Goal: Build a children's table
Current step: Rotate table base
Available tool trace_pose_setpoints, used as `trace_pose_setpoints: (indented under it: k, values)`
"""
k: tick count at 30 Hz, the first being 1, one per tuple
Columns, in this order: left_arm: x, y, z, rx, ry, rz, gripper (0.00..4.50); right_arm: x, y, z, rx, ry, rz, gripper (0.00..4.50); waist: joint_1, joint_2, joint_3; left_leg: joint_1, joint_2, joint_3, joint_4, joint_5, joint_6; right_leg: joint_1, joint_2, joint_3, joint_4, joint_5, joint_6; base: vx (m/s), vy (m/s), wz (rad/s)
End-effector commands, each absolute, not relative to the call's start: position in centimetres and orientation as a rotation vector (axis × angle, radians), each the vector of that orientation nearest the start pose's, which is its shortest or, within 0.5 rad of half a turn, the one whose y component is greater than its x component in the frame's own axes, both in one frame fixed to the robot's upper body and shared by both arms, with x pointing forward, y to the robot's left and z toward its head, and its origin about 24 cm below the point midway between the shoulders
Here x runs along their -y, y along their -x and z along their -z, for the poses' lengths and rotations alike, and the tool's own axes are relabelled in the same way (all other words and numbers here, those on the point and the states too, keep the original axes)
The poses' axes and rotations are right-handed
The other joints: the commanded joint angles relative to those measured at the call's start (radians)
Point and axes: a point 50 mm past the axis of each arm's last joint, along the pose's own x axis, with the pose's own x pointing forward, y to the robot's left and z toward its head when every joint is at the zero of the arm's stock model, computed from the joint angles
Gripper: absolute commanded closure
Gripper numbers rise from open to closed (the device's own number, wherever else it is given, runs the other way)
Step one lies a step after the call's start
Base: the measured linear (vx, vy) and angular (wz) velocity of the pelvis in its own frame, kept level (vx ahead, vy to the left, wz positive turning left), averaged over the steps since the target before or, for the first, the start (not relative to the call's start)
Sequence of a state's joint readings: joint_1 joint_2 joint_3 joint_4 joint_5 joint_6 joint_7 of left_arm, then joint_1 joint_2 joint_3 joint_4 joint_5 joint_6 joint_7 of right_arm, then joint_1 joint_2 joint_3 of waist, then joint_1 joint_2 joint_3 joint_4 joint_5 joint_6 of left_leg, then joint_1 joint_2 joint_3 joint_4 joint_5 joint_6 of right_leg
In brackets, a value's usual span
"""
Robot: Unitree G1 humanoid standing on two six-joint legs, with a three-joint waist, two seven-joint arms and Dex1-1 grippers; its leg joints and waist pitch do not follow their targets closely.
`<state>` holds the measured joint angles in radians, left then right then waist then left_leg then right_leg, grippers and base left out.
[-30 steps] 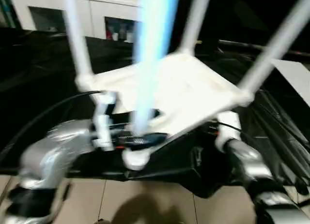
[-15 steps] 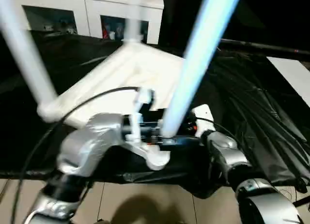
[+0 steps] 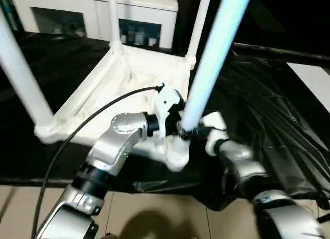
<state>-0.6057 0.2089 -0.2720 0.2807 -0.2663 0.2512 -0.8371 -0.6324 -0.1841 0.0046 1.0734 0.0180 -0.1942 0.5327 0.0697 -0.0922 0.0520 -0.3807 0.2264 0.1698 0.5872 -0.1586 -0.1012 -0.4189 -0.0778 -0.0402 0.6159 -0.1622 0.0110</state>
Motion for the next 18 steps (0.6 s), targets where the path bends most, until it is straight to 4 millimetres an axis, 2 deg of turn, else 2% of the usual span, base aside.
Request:
trace_pose_setpoints:
  k: [1, 2, 4, 5, 6, 8, 9, 10, 12, 13, 14, 15, 16, 17, 18]
  values:
    - [-6.4, -31.6, -12.0, -0.022, -0.091, 1.246, 0.05, 16.5, -33.7, -1.1, -0.263, 0.108, -0.562, 1.56, 0.009, 0.019, -0.065, 0.018, -0.004, 0.009, -0.07, -0.339, -0.02, 0.046, -0.039, 0.02, -0.078, -0.329, -0.162, 0.0, 0.0, 0.0]
    - [-6.4, -31.5, -12.1, -0.016, -0.083, 1.266, 0.05, 16.7, -33.6, -1.2, -0.259, 0.111, -0.568, 1.56, 0.011, 0.016, -0.064, 0.016, -0.004, 0.011, -0.07, -0.343, -0.017, 0.045, -0.039, 0.02, -0.08, -0.333, -0.166, 0.0, 0.0, 0.0]
    - [-6.9, -30.8, -11.9, -0.035, -0.082, 1.351, 0.05, 17.5, -33.2, -1.4, -0.242, 0.122, -0.611, 1.56, 0.015, 0.023, -0.066, 0.016, -0.004, 0.01, -0.071, -0.335, -0.015, 0.046, -0.038, 0.02, -0.076, -0.304, -0.183, 0.0, 0.0, 0.0]
    - [-7.1, -30.6, -11.8, -0.044, -0.089, 1.375, 0.05, 17.6, -33.1, -1.5, -0.237, 0.125, -0.624, 1.56, 0.017, 0.023, -0.066, 0.018, -0.004, 0.01, -0.07, -0.339, -0.011, 0.045, -0.038, 0.02, -0.077, -0.302, -0.184, 0.0, 0.0, 0.0]
    - [-7.4, -30.3, -11.6, -0.061, -0.103, 1.403, 0.05, 17.9, -32.9, -1.6, -0.233, 0.132, -0.645, 1.56, 0.017, 0.021, -0.065, 0.014, -0.002, 0.01, -0.072, -0.337, -0.008, 0.047, -0.037, 0.02, -0.075, -0.29, -0.194, 0.0, 0.0, 0.0]
    - [-8.2, -30.1, -11.0, -0.123, -0.161, 1.437, 0.05, 18.4, -32.5, -1.7, -0.231, 0.154, -0.694, 1.56, 0.022, 0.028, -0.067, 0.018, -0.001, 0.01, -0.071, -0.329, -0.002, 0.046, -0.037, 0.021, -0.072, -0.27, -0.198, 0.0, 0.0, 0.0]
    - [-8.9, -30.1, -10.7, -0.162, -0.211, 1.443, 0.05, 18.6, -32.2, -1.8, -0.233, 0.171, -0.726, 1.56, 0.021, 0.027, -0.066, 0.017, -0.002, 0.011, -0.072, -0.321, 0.0, 0.047, -0.034, 0.021, -0.071, -0.256, -0.202, 0.0, 0.0, 0.0]
    - [-9.6, -30.4, -10.3, -0.204, -0.265, 1.436, 0.05, 18.9, -31.9, -1.8, -0.24, 0.187, -0.759, 1.56, 0.024, 0.032, -0.067, 0.019, -0.002, 0.01, -0.073, -0.321, 0.001, 0.048, -0.033, 0.02, -0.071, -0.253, -0.201, 0.0, 0.0, 0.0]
    - [-10.9, -31.0, -9.8, -0.275, -0.37, 1.402, 0.05, 19.3, -31.2, -1.7, -0.263, 0.224, -0.824, 1.56, 0.023, 0.035, -0.066, 0.018, -0.004, 0.009, -0.073, -0.317, 0.002, 0.049, -0.033, 0.02, -0.07, -0.247, -0.199, 0.0, 0.0, 0.0]
    - [-11.6, -31.3, -9.6, -0.309, -0.413, 1.383, 0.05, 19.4, -30.9, -1.6, -0.276, 0.243, -0.855, 1.56, 0.026, 0.039, -0.066, 0.023, -0.003, 0.011, -0.072, -0.324, 0.003, 0.045, -0.032, 0.021, -0.073, -0.25, -0.196, 0.0, 0.0, 0.0]
    - [-12.4, -31.7, -9.4, -0.347, -0.473, 1.354, 0.31, 19.5, -30.5, -1.5, -0.295, 0.271, -0.893, 1.56, 0.026, 0.048, -0.065, 0.02, -0.003, 0.007, -0.075, -0.328, -0.005, 0.049, -0.034, 0.02, -0.07, -0.253, -0.2, 0.0, 0.0, 0.0]
    - [-12.4, -31.7, -9.4, -0.347, -0.473, 1.354, 0.39, 19.5, -30.5, -1.5, -0.295, 0.271, -0.893, 1.56, 0.026, 0.044, -0.064, 0.022, -0.003, 0.01, -0.075, -0.336, -0.003, 0.047, -0.033, 0.02, -0.076, -0.26, -0.197, 0.0, 0.0, 0.0]
    - [-12.7, -31.9, -9.3, -0.364, -0.502, 1.341, 0.39, 19.6, -30.3, -1.4, -0.305, 0.285, -0.91, 1.56, 0.025, 0.042, -0.065, 0.022, -0.002, 0.008, -0.074, -0.338, -0.007, 0.048, -0.036, 0.02, -0.073, -0.261, -0.202, 0.0, 0.0, 0.0]
    - [-13.8, -32.5, -8.9, -0.41, -0.591, 1.304, 0.44, 19.7, -29.7, -1.2, -0.335, 0.33, -0.965, 1.56, 0.028, 0.044, -0.065, 0.023, -0.004, 0.009, -0.072, -0.339, -0.007, 0.048, -0.036, 0.02, -0.075, -0.269, -0.2, 0.0, 0.0, 0.0]
    - [-13.8, -32.5, -8.9, -0.41, -0.591, 1.304, 0.59, 19.7, -29.7, -1.2, -0.335, 0.33, -0.965, 1.56, 0.028, 0.044, -0.065, 0.023, -0.004, 0.009, -0.072, -0.339, -0.007, 0.048, -0.036, 0.02, -0.075, -0.269, -0.2, 0.0, 0.0, 0.0]
